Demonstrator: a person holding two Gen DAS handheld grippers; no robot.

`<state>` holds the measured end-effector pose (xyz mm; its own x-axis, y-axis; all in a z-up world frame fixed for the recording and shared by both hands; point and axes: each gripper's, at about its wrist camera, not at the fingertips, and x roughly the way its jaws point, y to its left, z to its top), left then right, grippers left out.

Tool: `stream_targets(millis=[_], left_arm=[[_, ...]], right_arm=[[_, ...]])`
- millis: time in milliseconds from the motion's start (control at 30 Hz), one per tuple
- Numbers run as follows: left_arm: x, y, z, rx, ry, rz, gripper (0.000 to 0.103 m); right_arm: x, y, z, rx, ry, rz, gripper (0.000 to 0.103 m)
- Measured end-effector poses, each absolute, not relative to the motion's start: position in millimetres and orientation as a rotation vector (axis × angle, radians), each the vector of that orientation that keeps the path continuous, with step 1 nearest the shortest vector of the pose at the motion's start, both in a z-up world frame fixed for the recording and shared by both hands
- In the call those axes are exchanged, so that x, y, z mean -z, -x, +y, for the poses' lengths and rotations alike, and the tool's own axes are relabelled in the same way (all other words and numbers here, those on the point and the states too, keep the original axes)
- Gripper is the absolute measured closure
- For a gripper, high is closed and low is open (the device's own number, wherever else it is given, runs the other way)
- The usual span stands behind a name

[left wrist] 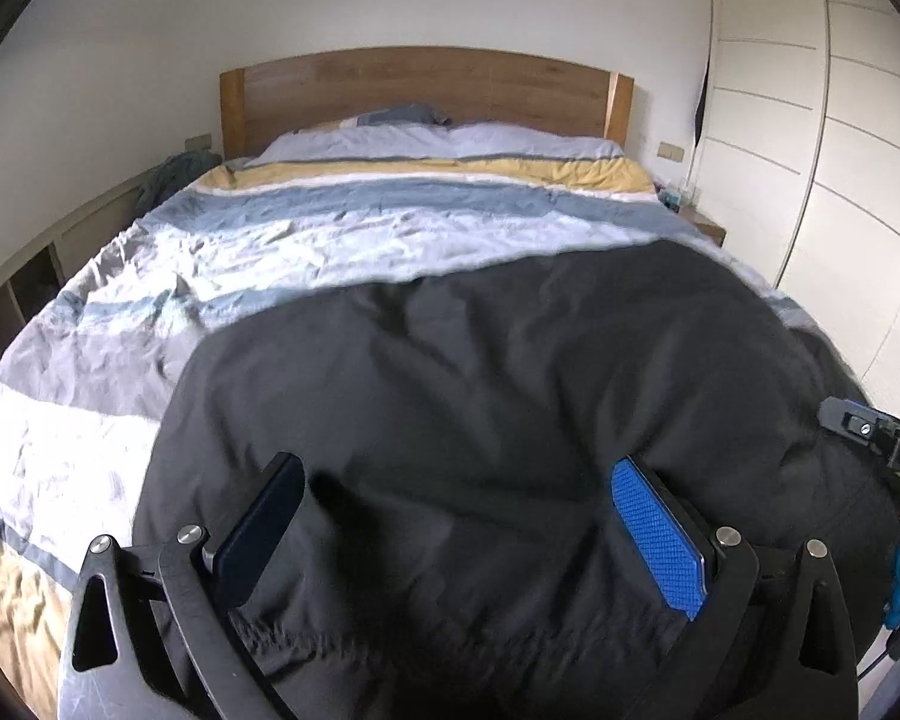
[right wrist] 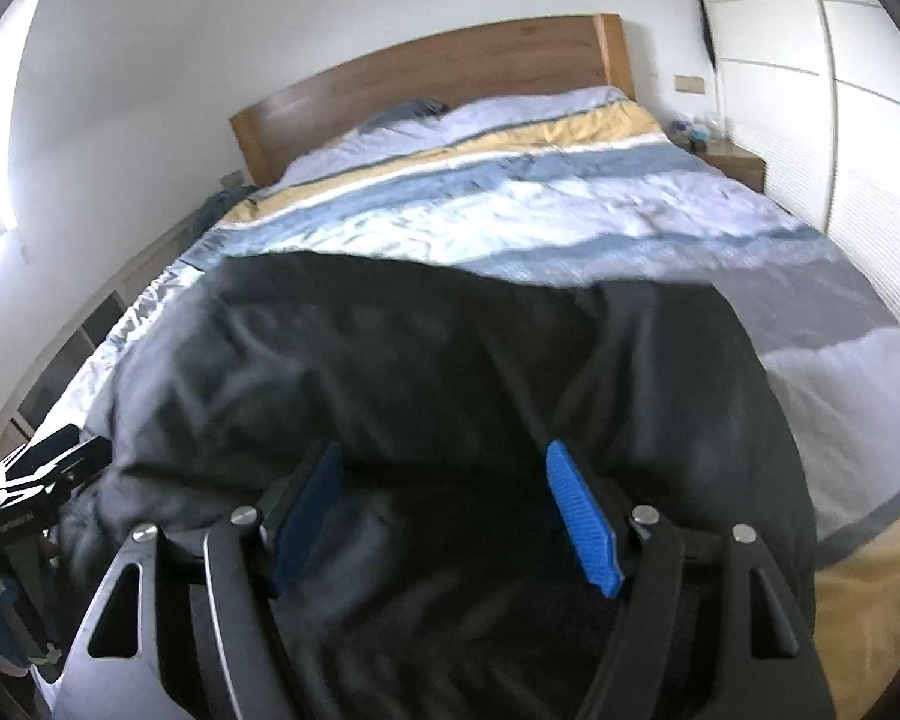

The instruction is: Fold large clothes

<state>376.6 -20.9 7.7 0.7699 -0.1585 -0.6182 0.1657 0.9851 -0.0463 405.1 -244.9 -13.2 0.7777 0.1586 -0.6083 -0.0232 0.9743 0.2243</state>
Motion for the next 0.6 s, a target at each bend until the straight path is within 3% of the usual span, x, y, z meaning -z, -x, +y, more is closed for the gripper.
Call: stream_targets(millis=[267,600], left_arm=[[-11.5,-400.8,-31.6,0.167,-0.05,0.665,0.002],[8.7,-406.1,-32.8,0.147,-0.048,0.712,0.001]], right_arm=[[12.0,-435.1,-211.0,-0.159,-0.155,0.686,0.033],[37.8,-441.9,-248.8,-0.122,-0.231,0.738,0.033]])
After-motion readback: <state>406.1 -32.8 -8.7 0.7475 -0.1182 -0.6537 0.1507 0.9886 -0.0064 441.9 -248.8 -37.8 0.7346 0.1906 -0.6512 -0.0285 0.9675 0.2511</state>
